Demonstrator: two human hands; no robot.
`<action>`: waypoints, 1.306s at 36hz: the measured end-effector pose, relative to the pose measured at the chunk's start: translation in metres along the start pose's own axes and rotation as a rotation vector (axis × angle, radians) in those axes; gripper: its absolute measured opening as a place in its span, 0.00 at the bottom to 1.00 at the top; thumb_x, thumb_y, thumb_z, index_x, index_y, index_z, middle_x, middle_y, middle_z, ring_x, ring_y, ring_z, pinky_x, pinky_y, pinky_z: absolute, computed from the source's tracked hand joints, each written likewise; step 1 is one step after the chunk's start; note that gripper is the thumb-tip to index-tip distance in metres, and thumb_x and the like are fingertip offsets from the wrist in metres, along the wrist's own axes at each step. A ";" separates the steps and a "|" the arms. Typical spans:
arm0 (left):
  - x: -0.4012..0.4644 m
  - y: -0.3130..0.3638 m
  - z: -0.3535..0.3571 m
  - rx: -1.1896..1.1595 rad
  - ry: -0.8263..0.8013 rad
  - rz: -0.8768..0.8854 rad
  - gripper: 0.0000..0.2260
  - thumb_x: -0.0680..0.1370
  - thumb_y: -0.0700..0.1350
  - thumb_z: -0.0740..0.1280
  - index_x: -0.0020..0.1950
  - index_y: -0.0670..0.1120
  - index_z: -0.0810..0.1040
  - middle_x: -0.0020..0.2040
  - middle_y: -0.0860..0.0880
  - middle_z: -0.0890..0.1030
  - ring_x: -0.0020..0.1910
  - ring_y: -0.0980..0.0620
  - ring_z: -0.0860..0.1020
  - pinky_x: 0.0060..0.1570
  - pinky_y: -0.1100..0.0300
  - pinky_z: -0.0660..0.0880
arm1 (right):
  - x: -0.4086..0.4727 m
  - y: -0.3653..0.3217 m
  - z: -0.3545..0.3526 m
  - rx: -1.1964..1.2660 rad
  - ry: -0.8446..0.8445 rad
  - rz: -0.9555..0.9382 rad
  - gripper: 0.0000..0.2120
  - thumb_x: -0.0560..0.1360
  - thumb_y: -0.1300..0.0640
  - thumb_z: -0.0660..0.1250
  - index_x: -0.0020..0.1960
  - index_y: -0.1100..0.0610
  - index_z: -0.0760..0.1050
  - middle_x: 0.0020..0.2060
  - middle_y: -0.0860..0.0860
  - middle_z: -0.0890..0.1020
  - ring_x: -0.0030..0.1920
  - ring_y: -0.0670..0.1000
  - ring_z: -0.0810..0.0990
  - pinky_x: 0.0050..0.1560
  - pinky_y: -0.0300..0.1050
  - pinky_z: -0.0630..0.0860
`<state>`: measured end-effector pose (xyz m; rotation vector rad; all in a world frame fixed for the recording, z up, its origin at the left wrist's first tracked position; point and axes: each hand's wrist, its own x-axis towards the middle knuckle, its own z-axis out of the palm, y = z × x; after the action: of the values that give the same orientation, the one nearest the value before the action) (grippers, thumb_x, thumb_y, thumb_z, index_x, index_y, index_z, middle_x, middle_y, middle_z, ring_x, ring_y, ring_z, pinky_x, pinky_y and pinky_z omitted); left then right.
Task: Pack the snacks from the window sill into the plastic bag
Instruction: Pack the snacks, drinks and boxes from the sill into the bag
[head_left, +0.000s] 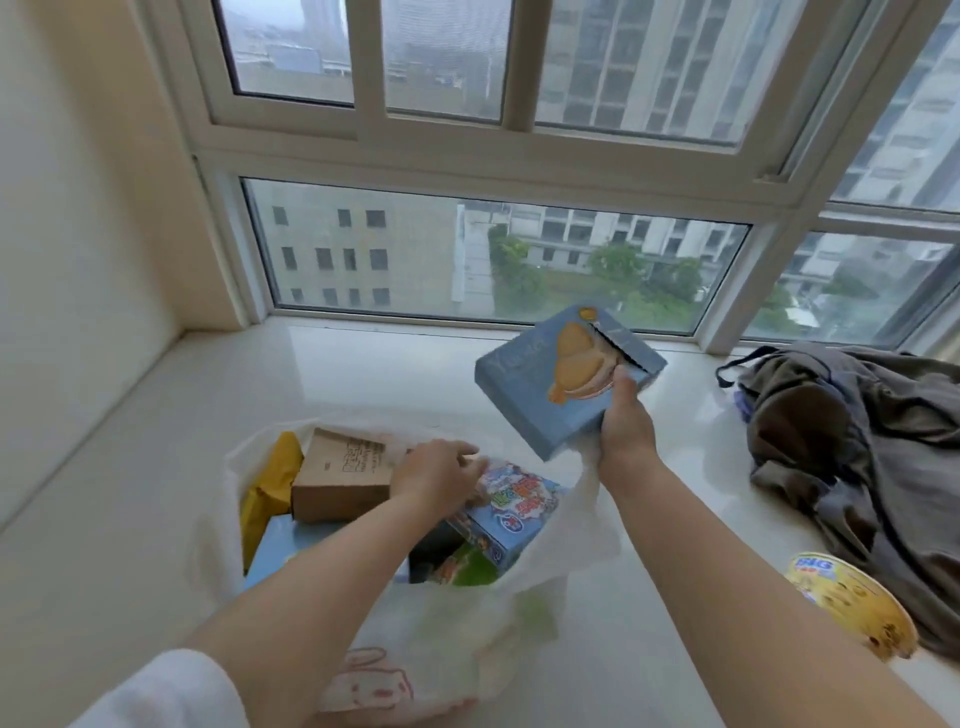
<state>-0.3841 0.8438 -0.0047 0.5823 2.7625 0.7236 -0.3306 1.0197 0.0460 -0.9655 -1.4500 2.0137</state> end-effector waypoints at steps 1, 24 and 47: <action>-0.006 -0.010 -0.007 -0.081 0.064 -0.013 0.15 0.79 0.57 0.59 0.62 0.55 0.78 0.57 0.53 0.81 0.51 0.53 0.78 0.46 0.59 0.75 | -0.002 0.002 0.004 -0.148 0.032 -0.058 0.17 0.77 0.42 0.58 0.51 0.55 0.75 0.48 0.53 0.81 0.48 0.53 0.78 0.49 0.47 0.74; -0.103 -0.224 -0.040 -1.002 0.496 -0.960 0.19 0.76 0.44 0.69 0.59 0.32 0.74 0.56 0.32 0.78 0.52 0.38 0.79 0.37 0.56 0.70 | -0.078 0.117 0.149 -1.128 -0.753 -1.735 0.29 0.57 0.45 0.79 0.45 0.55 0.65 0.39 0.52 0.81 0.34 0.52 0.81 0.25 0.38 0.72; -0.130 -0.208 -0.065 -1.089 0.567 -0.760 0.13 0.80 0.53 0.61 0.45 0.44 0.76 0.49 0.41 0.81 0.50 0.41 0.80 0.51 0.49 0.76 | -0.132 0.146 0.217 -1.430 -1.250 -1.298 0.30 0.68 0.31 0.54 0.60 0.47 0.78 0.64 0.48 0.75 0.69 0.54 0.68 0.71 0.55 0.59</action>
<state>-0.3537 0.5944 -0.0397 -0.9248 2.1102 2.0610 -0.4095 0.7440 -0.0146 1.1172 -2.9039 0.1629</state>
